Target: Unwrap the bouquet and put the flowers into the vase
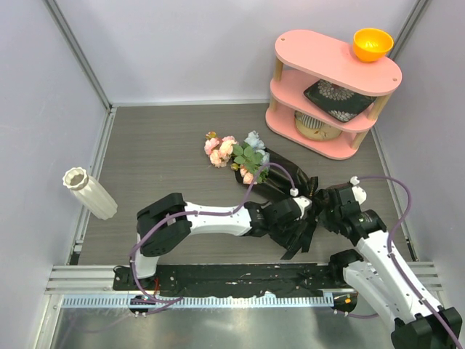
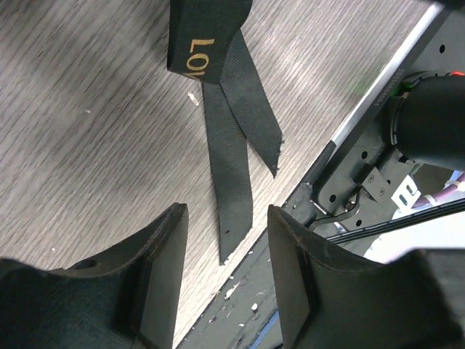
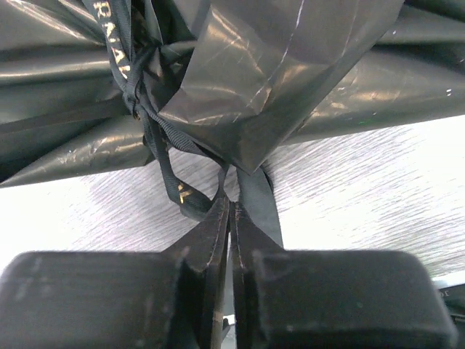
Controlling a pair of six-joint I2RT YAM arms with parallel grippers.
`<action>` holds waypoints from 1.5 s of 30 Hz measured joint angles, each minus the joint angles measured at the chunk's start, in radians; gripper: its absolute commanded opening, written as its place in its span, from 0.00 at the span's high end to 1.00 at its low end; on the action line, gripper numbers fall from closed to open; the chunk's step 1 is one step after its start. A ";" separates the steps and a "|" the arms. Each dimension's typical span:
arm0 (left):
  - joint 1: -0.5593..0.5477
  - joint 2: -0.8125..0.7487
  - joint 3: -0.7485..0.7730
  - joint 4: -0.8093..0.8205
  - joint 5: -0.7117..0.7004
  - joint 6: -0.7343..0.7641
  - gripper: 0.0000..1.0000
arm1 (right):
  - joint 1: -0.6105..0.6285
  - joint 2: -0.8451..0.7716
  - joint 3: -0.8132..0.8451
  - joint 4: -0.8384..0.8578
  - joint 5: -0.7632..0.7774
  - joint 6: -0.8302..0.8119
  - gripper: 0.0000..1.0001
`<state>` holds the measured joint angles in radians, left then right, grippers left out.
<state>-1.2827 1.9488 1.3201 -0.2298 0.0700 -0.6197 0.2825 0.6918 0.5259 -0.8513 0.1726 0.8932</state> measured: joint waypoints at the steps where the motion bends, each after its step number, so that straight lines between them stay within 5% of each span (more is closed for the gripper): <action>1: 0.000 -0.004 -0.010 0.007 0.000 0.000 0.47 | 0.000 0.005 0.005 0.000 0.006 0.000 0.73; 11: 0.000 -0.066 -0.152 0.093 0.017 -0.035 0.49 | 0.003 0.216 -0.020 0.039 0.016 -0.023 0.69; 26: 0.000 -0.080 -0.162 0.119 0.024 -0.049 0.46 | 0.105 0.292 -0.062 0.099 -0.026 -0.022 0.56; 29: 0.000 -0.080 -0.162 0.119 0.023 -0.049 0.46 | 0.129 0.330 -0.050 0.101 -0.029 -0.024 0.60; 39: 0.000 -0.080 -0.161 0.116 0.017 -0.045 0.38 | 0.171 0.388 -0.024 0.125 -0.025 -0.023 0.98; 45: 0.010 -0.080 -0.137 0.098 0.013 -0.029 0.34 | 0.188 0.363 -0.022 0.112 -0.018 -0.018 0.99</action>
<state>-1.2728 1.8687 1.1831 -0.1322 0.0834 -0.6491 0.4706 1.0550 0.5041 -0.7391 0.1547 0.8749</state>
